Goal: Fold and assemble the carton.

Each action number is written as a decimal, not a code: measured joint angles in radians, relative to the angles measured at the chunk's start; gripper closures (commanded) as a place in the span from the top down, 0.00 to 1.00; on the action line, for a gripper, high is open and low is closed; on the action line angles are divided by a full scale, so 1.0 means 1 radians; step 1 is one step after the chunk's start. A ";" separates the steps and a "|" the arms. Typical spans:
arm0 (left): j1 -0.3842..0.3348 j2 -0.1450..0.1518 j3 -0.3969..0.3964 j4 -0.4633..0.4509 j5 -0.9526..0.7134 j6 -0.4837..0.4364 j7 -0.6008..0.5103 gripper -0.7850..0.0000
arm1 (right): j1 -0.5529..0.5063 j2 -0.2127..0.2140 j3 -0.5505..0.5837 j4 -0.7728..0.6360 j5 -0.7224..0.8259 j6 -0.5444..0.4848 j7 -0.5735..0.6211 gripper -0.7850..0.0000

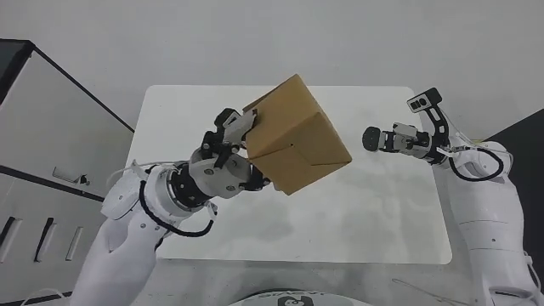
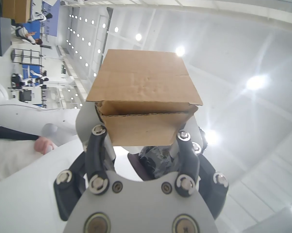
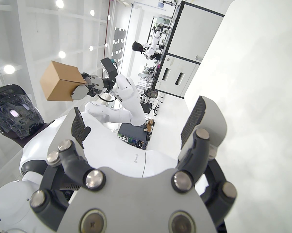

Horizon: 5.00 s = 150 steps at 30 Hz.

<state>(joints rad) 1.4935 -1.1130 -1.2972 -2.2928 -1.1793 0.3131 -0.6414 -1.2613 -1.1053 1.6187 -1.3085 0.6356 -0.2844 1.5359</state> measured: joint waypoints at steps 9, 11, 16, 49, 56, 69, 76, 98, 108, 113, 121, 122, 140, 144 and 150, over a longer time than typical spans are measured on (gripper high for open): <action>-0.040 -0.007 0.024 0.026 0.015 -0.044 0.012 0.00 | 0.000 0.000 0.000 0.000 0.000 0.000 0.000 1.00; -0.039 -0.008 0.024 0.026 0.012 -0.047 0.013 0.00 | 0.000 0.000 0.000 0.000 0.000 0.000 0.000 1.00; -0.039 -0.008 0.024 0.026 0.013 -0.046 0.013 0.00 | 0.000 0.000 0.000 0.000 0.000 0.000 0.000 1.00; -0.096 -0.003 0.028 -0.045 0.264 -0.018 0.052 0.00 | 0.000 0.000 0.000 0.000 0.000 0.000 0.000 1.00; -0.128 0.001 0.011 -0.057 0.341 -0.033 0.010 0.00 | 0.000 0.000 0.000 0.000 0.000 0.000 0.000 1.00; -0.130 -0.002 0.007 -0.057 0.331 -0.088 0.006 0.00 | 0.000 0.000 0.000 0.000 0.000 0.000 0.000 1.00; -0.176 -0.005 -0.023 -0.035 0.349 -0.185 -0.018 0.00 | 0.000 0.000 0.000 0.000 0.000 0.000 0.000 1.00; -0.236 0.006 -0.077 0.038 0.626 -0.365 -0.221 0.00 | 0.000 0.000 0.000 0.000 0.000 0.000 0.000 1.00; -0.244 0.008 -0.071 0.031 0.654 -0.400 -0.250 0.00 | 0.000 0.000 0.000 0.000 0.000 0.000 0.000 1.00; -0.279 0.016 -0.061 0.058 0.837 -0.528 -0.370 0.00 | 0.000 0.000 0.000 0.000 0.000 0.000 0.000 1.00; -0.318 0.023 -0.053 0.071 1.019 -0.715 -0.414 0.00 | 0.000 0.000 0.000 0.000 0.000 0.000 0.000 1.00; -0.320 0.024 -0.057 0.070 1.048 -0.738 -0.405 0.00 | 0.000 0.000 0.000 0.000 0.000 0.000 0.000 1.00; -0.369 0.031 -0.082 0.028 1.366 -1.077 -0.367 0.00 | 0.000 0.000 0.000 0.000 0.000 0.000 0.000 1.00; -0.365 0.032 -0.088 0.030 1.450 -1.151 -0.305 0.00 | 0.000 0.000 0.000 0.000 0.000 0.000 0.000 1.00; -0.365 0.032 -0.089 0.031 1.453 -1.153 -0.297 0.00 | 0.000 0.000 0.000 0.000 0.000 0.000 0.000 1.00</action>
<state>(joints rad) 1.1283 -1.0810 -1.3866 -2.2623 0.2734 -0.8404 -0.9386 -1.2613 -1.1053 1.6187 -1.3085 0.6356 -0.2844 1.5359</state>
